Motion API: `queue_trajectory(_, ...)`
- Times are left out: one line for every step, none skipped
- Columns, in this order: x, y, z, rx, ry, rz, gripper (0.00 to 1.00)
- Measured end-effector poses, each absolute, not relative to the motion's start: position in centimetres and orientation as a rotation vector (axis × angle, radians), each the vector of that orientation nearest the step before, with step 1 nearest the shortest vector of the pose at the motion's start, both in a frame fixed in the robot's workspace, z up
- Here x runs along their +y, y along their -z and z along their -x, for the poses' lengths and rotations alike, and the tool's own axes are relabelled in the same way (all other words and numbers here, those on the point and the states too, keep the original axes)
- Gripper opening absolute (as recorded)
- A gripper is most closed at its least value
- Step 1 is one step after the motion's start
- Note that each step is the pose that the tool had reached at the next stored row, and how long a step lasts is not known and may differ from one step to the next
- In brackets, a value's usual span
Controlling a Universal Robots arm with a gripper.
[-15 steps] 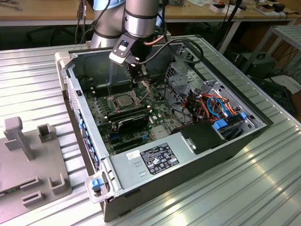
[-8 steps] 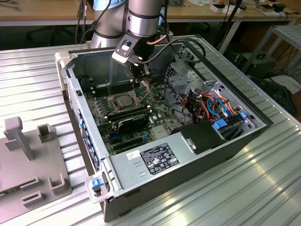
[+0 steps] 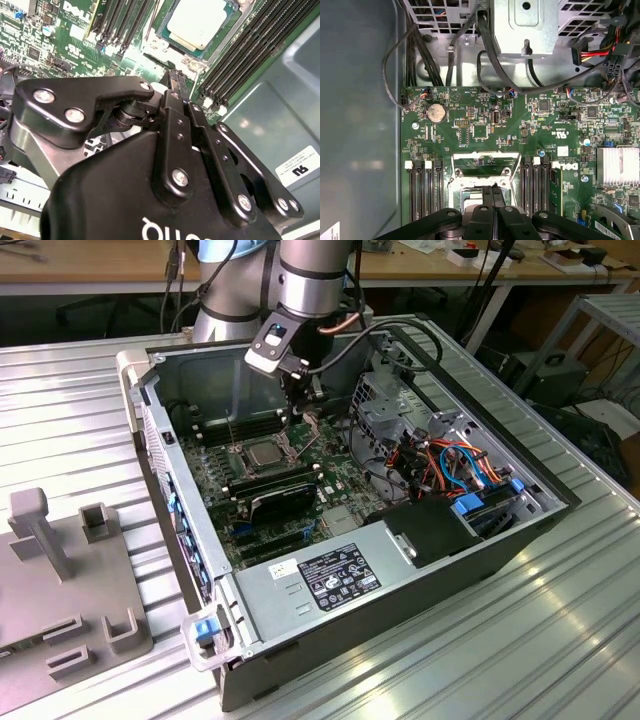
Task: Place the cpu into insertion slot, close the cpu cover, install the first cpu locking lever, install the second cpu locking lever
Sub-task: 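Close the cpu cover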
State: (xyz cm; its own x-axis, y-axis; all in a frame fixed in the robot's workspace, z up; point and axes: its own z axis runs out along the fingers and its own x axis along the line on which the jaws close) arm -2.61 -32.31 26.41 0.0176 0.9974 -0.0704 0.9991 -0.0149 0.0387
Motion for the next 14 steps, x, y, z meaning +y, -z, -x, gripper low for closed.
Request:
queue_trajectory(-32.3,-26.6,2.6,2.149,0.036,-2.184,0.11)
queue_trajectory(-32.3,-26.8,2.6,2.148,0.039,-2.183,0.11)
queue_trajectory(-32.3,-26.9,2.6,2.147,0.040,-2.182,0.11)
queue_trajectory(-32.3,-26.9,2.6,2.146,0.041,-2.181,0.11)
queue_trajectory(-32.3,-26.9,2.6,2.146,0.042,-2.181,0.11)
queue_trajectory(-32.3,-26.9,2.6,2.145,0.043,-2.180,0.11)
queue_trajectory(-32.3,-27.0,2.4,2.145,0.044,-2.180,0.11)
queue_trajectory(-32.3,-27.0,2.3,2.145,0.044,-2.180,0.11)
queue_trajectory(-32.3,-27.0,2.1,2.145,0.044,-2.180,0.11)
queue_trajectory(-32.3,-27.0,1.8,2.145,0.044,-2.180,0.11)
queue_trajectory(-32.3,-27.0,1.6,2.145,0.044,-2.180,0.11)
queue_trajectory(-32.3,-27.0,1.3,2.145,0.044,-2.180,0.11)
queue_trajectory(-32.3,-27.0,1.1,2.145,0.044,-2.180,0.11)
queue_trajectory(-32.3,-27.0,0.8,2.145,0.044,-2.180,0.11)
